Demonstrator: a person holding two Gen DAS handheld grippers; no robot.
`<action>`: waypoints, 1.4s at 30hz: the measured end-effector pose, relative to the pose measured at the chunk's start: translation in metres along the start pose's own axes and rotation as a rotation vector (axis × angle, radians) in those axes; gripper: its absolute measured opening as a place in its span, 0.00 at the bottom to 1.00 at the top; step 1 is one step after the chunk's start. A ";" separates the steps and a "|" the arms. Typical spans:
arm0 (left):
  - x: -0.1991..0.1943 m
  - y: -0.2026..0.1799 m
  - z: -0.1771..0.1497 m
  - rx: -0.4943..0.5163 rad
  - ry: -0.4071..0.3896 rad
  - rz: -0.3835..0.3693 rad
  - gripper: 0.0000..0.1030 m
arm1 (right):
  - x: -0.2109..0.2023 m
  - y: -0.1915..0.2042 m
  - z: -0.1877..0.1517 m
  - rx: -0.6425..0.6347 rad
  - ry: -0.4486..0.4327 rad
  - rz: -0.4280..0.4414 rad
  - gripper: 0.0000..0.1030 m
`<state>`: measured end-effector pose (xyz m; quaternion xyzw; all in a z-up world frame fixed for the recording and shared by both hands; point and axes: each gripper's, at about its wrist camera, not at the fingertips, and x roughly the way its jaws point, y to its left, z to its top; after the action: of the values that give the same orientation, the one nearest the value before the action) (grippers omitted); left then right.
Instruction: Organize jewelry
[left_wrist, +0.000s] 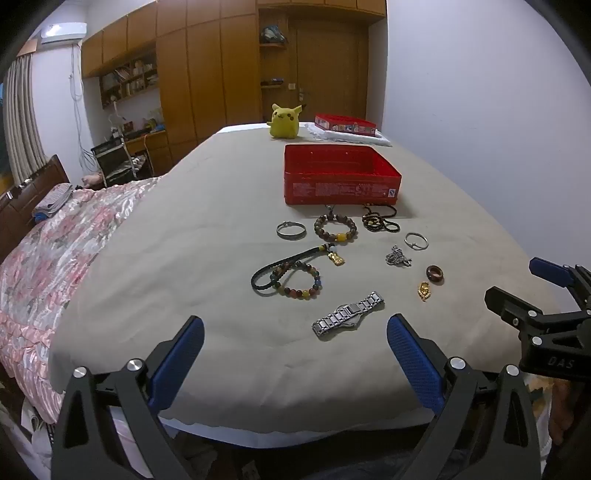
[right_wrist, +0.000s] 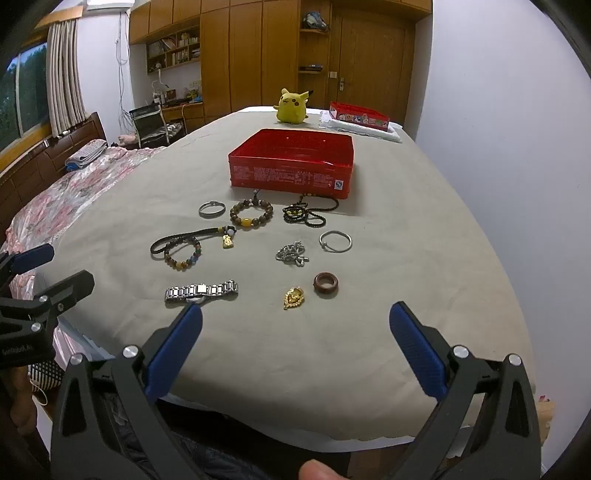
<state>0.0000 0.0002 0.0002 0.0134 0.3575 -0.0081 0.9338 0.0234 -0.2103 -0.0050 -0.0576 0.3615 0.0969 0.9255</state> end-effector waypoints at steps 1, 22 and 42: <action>0.000 0.000 0.000 0.000 0.000 0.001 0.96 | 0.000 0.000 0.000 0.002 0.000 0.001 0.97; 0.001 0.000 0.001 0.000 0.002 -0.002 0.96 | 0.000 -0.001 0.001 0.003 0.005 0.001 0.97; 0.003 0.001 0.000 -0.001 0.003 -0.001 0.96 | 0.000 -0.003 0.001 0.005 0.006 0.003 0.97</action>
<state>0.0018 0.0012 -0.0018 0.0129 0.3588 -0.0083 0.9333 0.0250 -0.2134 -0.0044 -0.0552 0.3647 0.0972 0.9244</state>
